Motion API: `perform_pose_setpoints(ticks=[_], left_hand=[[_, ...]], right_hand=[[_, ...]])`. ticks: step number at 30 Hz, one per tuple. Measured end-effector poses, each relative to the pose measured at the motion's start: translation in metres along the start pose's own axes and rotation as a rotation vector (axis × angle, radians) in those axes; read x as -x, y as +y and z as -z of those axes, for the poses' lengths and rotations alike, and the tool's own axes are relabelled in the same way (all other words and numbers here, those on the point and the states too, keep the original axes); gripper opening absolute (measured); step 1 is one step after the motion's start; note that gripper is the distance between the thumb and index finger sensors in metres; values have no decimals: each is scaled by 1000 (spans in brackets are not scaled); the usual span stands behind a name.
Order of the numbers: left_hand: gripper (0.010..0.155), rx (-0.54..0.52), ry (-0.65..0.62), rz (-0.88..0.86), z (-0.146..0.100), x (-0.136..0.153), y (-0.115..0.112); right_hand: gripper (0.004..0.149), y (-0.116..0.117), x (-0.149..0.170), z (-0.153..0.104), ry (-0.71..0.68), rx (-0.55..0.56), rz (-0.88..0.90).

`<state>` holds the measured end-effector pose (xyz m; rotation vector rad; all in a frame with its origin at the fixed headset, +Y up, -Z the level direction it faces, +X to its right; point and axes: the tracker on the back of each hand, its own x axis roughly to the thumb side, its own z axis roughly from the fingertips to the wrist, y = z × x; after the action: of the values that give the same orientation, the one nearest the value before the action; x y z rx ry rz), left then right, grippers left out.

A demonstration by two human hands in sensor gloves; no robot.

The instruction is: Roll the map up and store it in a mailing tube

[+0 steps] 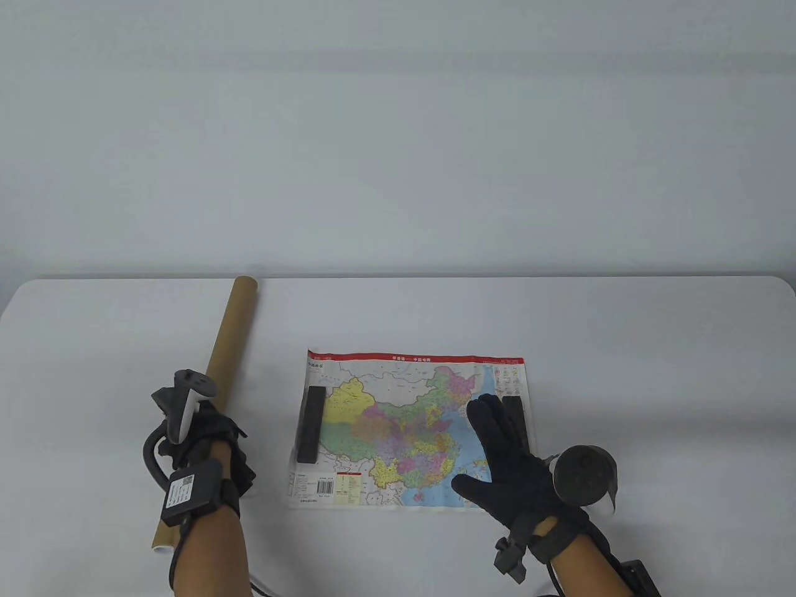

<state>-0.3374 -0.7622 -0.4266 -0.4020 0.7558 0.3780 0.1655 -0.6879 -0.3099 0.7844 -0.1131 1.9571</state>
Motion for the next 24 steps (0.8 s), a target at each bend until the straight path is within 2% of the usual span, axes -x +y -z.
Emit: perform_pose_setpoints(ticks=[2,7,12,15,21,24], left_hand=[[90,-19,-41,7,-6,0,8],[96,-105,-268,-132,-34,-6,34],[96,-224,-521,-164,-83,-20,50],[81,-284,-680,-209,-113,-25,52],[80,-322,-833,-204,-157,-22,40],[82,-318,-895,-144,-163,-19,32]], right_hand=[[94,0,0,0,1,2,-2],[94,-2,0,0,6,10,3],[94,-6,-2,0,3,28,4],[94,-9,-3,0,0,41,3],[92,-17,-6,0,7,84,17],[92,-25,-8,-1,5,126,45]])
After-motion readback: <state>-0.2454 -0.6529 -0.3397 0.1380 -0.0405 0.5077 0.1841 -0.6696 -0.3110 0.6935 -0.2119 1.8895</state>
